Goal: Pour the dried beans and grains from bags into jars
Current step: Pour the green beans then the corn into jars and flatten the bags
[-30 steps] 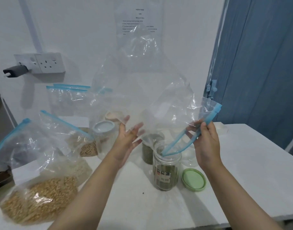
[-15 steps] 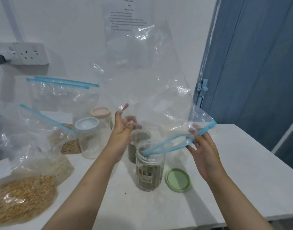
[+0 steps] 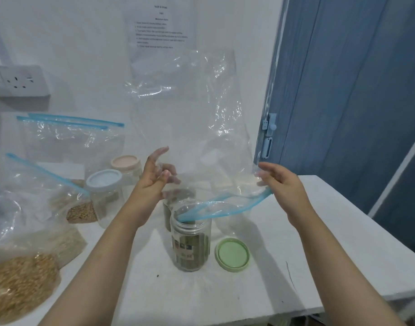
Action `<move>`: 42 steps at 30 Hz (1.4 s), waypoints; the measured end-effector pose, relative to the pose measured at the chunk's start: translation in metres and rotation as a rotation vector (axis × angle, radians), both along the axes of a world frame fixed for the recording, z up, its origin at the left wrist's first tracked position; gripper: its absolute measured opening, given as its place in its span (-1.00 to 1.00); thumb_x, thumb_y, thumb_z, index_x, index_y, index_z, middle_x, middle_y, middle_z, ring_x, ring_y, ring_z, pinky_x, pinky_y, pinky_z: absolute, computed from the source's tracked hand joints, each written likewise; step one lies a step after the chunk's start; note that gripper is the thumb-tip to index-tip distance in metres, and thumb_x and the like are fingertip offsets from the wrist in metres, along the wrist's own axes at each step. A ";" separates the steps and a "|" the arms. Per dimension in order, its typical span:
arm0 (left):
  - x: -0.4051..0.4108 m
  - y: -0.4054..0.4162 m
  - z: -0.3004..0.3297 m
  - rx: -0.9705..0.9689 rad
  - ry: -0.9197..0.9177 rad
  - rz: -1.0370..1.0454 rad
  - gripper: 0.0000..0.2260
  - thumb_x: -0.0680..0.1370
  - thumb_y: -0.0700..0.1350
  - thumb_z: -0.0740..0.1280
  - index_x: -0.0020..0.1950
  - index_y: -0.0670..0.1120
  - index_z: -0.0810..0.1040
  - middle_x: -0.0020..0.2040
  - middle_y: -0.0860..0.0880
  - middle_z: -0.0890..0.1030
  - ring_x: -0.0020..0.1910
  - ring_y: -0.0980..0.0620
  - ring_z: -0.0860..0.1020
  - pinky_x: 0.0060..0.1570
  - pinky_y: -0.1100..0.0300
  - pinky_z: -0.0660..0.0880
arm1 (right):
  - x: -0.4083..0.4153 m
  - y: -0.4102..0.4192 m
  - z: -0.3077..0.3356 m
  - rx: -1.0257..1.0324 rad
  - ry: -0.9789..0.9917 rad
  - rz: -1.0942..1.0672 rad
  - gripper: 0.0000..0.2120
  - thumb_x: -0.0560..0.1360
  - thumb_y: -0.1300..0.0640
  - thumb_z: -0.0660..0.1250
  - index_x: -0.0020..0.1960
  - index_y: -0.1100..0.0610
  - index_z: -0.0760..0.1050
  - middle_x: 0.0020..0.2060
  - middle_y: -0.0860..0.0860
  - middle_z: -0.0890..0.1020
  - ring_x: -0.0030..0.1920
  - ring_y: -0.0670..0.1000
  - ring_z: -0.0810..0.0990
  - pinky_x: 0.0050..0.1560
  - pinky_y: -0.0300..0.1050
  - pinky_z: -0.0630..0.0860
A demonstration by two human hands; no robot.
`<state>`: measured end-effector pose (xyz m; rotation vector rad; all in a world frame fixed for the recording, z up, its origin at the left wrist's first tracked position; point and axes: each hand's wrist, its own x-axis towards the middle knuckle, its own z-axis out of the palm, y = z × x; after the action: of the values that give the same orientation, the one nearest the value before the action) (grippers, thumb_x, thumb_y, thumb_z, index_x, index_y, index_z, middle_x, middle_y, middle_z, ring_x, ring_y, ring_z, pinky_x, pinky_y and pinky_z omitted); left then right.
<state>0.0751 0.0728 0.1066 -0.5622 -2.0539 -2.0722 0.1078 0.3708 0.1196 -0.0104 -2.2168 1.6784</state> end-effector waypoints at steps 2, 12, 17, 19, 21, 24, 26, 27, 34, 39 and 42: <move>0.000 0.002 0.003 -0.020 0.005 0.003 -0.55 0.66 -0.21 0.18 0.29 0.38 0.41 -0.08 0.09 0.54 -0.02 -0.01 0.56 0.19 -0.40 0.44 | -0.001 0.002 0.001 0.102 -0.065 0.013 -0.74 0.61 0.16 0.29 0.27 -0.04 0.52 -0.04 -0.06 0.66 -0.14 -0.09 0.65 -0.14 -0.32 0.47; 0.002 0.018 0.014 0.024 0.033 -0.011 -0.58 0.67 -0.19 0.18 0.39 0.27 0.26 -0.11 0.11 0.55 -0.03 0.01 0.57 0.10 -0.10 0.58 | 0.018 -0.012 -0.014 -0.077 0.013 -0.172 -0.76 0.57 0.33 0.12 -0.07 0.04 0.47 -0.15 -0.09 0.62 -0.17 -0.05 0.51 -0.16 -0.18 0.41; 0.004 0.021 0.010 0.097 -0.008 0.003 -0.64 0.66 -0.19 0.17 0.39 0.15 0.29 -0.16 0.17 0.57 -0.07 0.07 0.58 0.10 -0.08 0.59 | 0.017 -0.017 -0.019 -0.081 0.150 -0.206 -0.76 0.58 0.34 0.14 -0.08 0.04 0.46 -0.18 -0.15 0.59 -0.19 -0.19 0.49 -0.11 -0.30 0.41; 0.005 0.020 0.010 0.107 -0.010 -0.001 -0.65 0.66 -0.20 0.17 0.39 0.15 0.29 -0.16 0.16 0.56 -0.08 0.07 0.58 0.10 -0.06 0.59 | 0.016 -0.018 -0.018 -0.069 0.181 -0.186 -0.76 0.58 0.34 0.14 -0.08 0.05 0.47 -0.18 -0.16 0.59 -0.20 -0.26 0.49 -0.09 -0.36 0.41; 0.005 0.020 0.009 0.104 -0.004 -0.001 -0.65 0.66 -0.19 0.17 0.38 0.16 0.30 -0.15 0.16 0.56 -0.06 0.05 0.58 0.12 -0.08 0.58 | 0.014 -0.018 -0.020 -0.059 0.197 -0.173 -0.75 0.58 0.35 0.15 -0.08 0.04 0.47 -0.20 -0.19 0.60 -0.17 -0.26 0.51 -0.07 -0.38 0.41; 0.005 0.018 0.009 0.130 -0.012 -0.006 -0.67 0.62 -0.10 0.22 0.33 0.23 0.34 -0.10 0.15 0.57 0.00 0.00 0.57 0.20 -0.13 0.54 | 0.013 -0.018 -0.021 -0.065 0.242 -0.178 -0.71 0.59 0.36 0.15 -0.09 -0.02 0.46 -0.21 -0.22 0.59 -0.13 -0.23 0.53 0.00 -0.32 0.44; 0.006 0.018 0.010 0.156 -0.022 -0.031 -0.70 0.61 -0.01 0.25 0.29 0.31 0.38 0.00 0.10 0.55 0.03 0.00 0.56 0.25 -0.14 0.50 | 0.012 -0.019 -0.021 -0.069 0.290 -0.192 -0.68 0.58 0.37 0.14 -0.10 -0.03 0.45 -0.19 -0.18 0.59 -0.13 -0.23 0.52 0.04 -0.30 0.44; 0.006 0.020 0.011 0.166 -0.031 -0.043 -0.71 0.62 0.01 0.24 0.27 0.34 0.38 0.05 0.07 0.52 0.02 0.03 0.55 0.28 -0.12 0.49 | 0.012 -0.020 -0.021 -0.071 0.301 -0.186 -0.68 0.58 0.38 0.14 -0.10 -0.02 0.45 -0.19 -0.17 0.58 -0.13 -0.23 0.52 0.05 -0.30 0.43; 0.002 0.019 0.003 0.179 -0.136 -0.063 -0.62 0.64 0.01 0.17 0.44 0.26 0.25 0.07 0.21 0.64 0.10 0.17 0.57 0.30 0.06 0.42 | 0.009 -0.020 -0.029 -0.100 0.307 -0.198 -0.66 0.59 0.37 0.14 -0.10 -0.05 0.45 -0.21 -0.29 0.57 -0.09 -0.22 0.53 0.12 -0.17 0.43; 0.012 -0.007 -0.022 -0.237 -0.225 0.020 -0.59 0.44 0.03 0.35 0.30 0.09 0.54 0.20 0.14 0.62 0.24 0.19 0.52 0.43 0.01 0.32 | 0.008 -0.021 -0.034 -0.089 0.340 -0.171 -0.63 0.59 0.40 0.12 -0.10 -0.06 0.44 -0.18 -0.27 0.56 -0.07 -0.19 0.52 0.12 -0.16 0.43; 0.017 -0.012 -0.034 -0.384 -0.186 0.045 -0.79 0.57 -0.05 0.37 0.19 -0.02 0.62 0.21 0.02 0.59 0.21 0.18 0.51 0.37 0.08 0.34 | 0.006 -0.022 -0.037 -0.092 0.363 -0.160 -0.63 0.59 0.42 0.12 -0.09 -0.04 0.44 -0.17 -0.25 0.55 -0.06 -0.19 0.51 0.11 -0.23 0.42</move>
<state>0.0926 0.0613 0.0727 -0.3800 -2.5687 -1.7704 0.1141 0.3486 0.0828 0.0849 -1.8226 1.5533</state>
